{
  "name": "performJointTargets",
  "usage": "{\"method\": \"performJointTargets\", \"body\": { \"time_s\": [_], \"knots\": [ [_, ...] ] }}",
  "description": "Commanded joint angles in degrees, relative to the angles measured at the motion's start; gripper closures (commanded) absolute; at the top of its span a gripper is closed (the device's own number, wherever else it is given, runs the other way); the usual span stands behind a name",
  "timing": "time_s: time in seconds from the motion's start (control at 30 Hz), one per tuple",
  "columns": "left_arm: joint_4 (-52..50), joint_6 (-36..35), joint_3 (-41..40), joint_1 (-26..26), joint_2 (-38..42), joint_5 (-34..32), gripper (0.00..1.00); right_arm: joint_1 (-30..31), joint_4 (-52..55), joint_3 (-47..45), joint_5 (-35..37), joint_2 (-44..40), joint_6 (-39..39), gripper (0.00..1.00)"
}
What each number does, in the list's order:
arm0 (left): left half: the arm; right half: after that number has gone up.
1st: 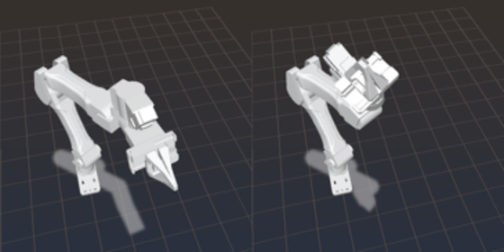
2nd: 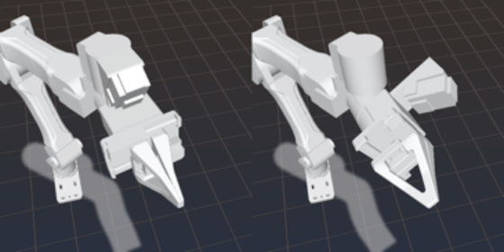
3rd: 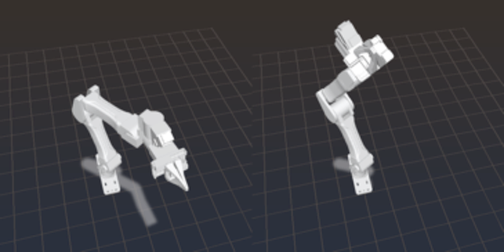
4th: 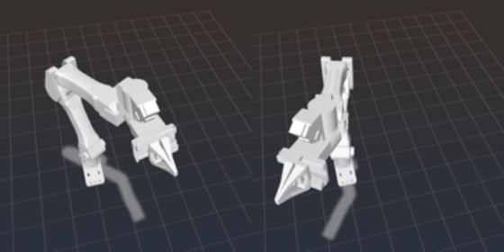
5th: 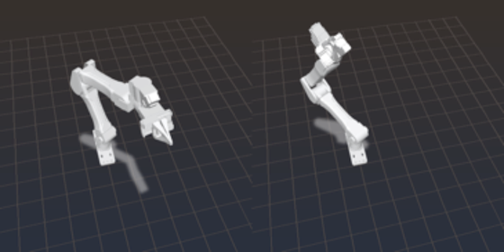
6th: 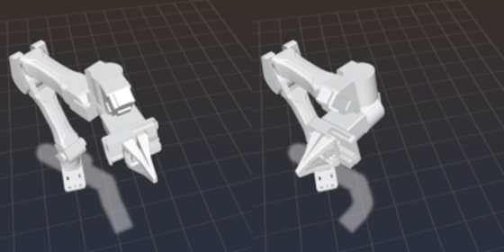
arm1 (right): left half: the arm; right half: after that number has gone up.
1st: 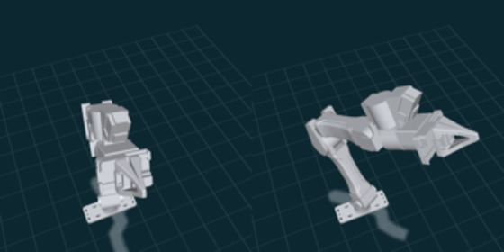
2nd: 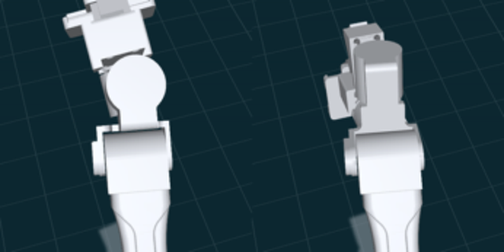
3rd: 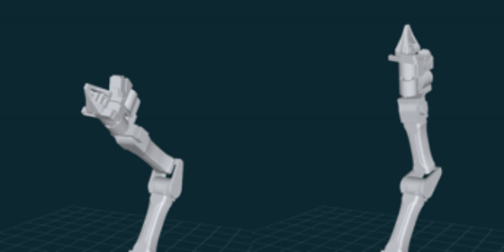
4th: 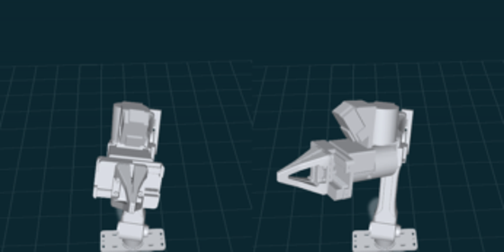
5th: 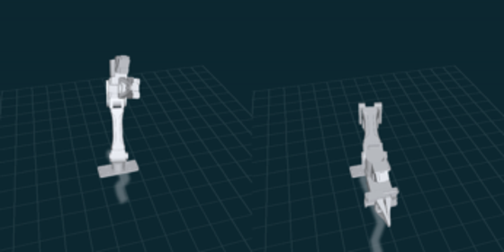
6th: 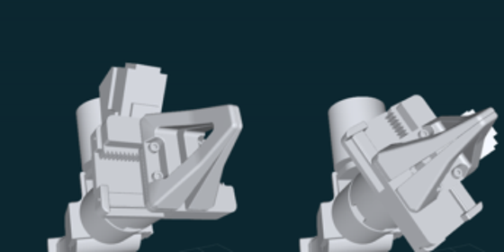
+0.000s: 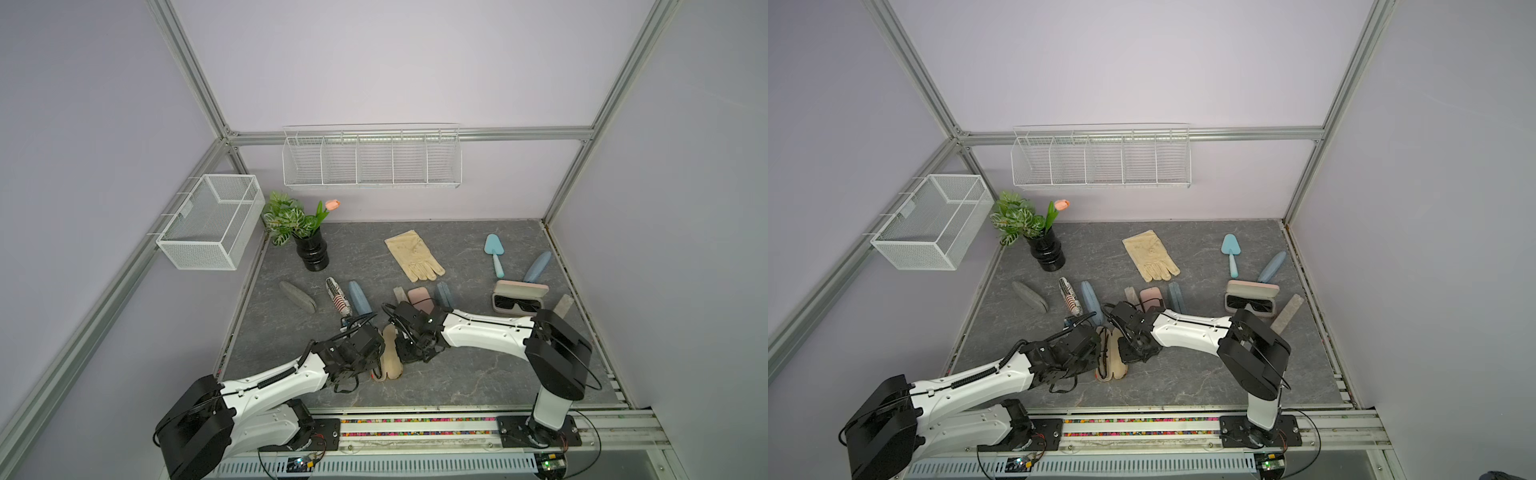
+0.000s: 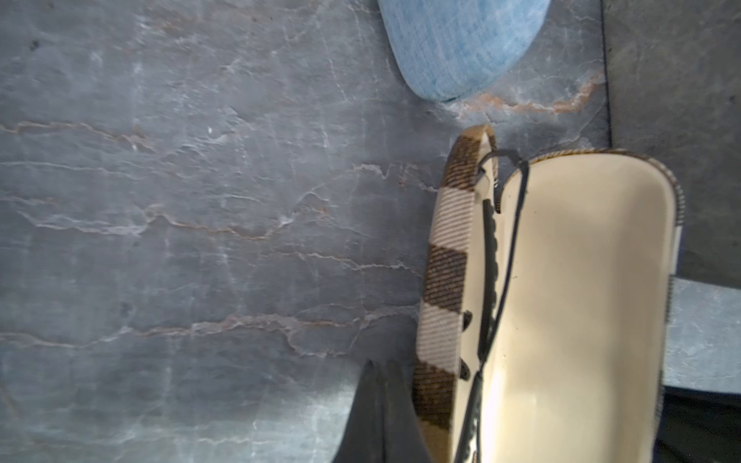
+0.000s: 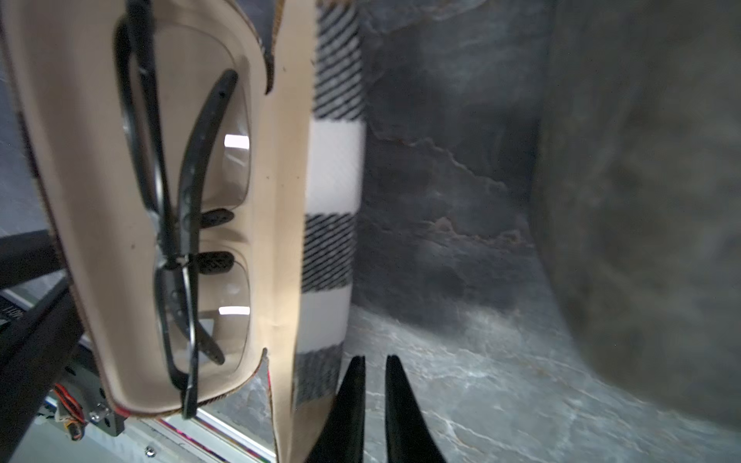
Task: Close the glasses case
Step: Close the glasses case at the center of the board.
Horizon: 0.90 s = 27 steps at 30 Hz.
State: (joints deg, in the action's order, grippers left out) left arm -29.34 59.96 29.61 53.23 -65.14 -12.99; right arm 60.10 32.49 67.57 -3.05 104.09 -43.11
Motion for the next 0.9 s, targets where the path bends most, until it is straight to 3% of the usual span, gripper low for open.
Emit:
{"method": "performJointTargets", "body": {
  "time_s": [0.0, 0.43, 0.87],
  "knots": [
    [2.4, 1.5, 0.0, -0.3, -0.7, 0.9, 1.0, 0.9, -1.0, 1.6, -1.6, 0.9, -1.2, 0.85],
    [2.6, -0.1, 4.4, -0.3, -3.6, 2.8, 1.0, 2.0, -0.8, 5.2, -2.7, 3.1, -0.5, 0.85],
    [0.3, -0.4, 7.0, -0.3, 1.0, 2.1, 1.0, 3.3, -0.5, 8.0, -3.5, 5.8, -0.4, 0.85]
  ]
}}
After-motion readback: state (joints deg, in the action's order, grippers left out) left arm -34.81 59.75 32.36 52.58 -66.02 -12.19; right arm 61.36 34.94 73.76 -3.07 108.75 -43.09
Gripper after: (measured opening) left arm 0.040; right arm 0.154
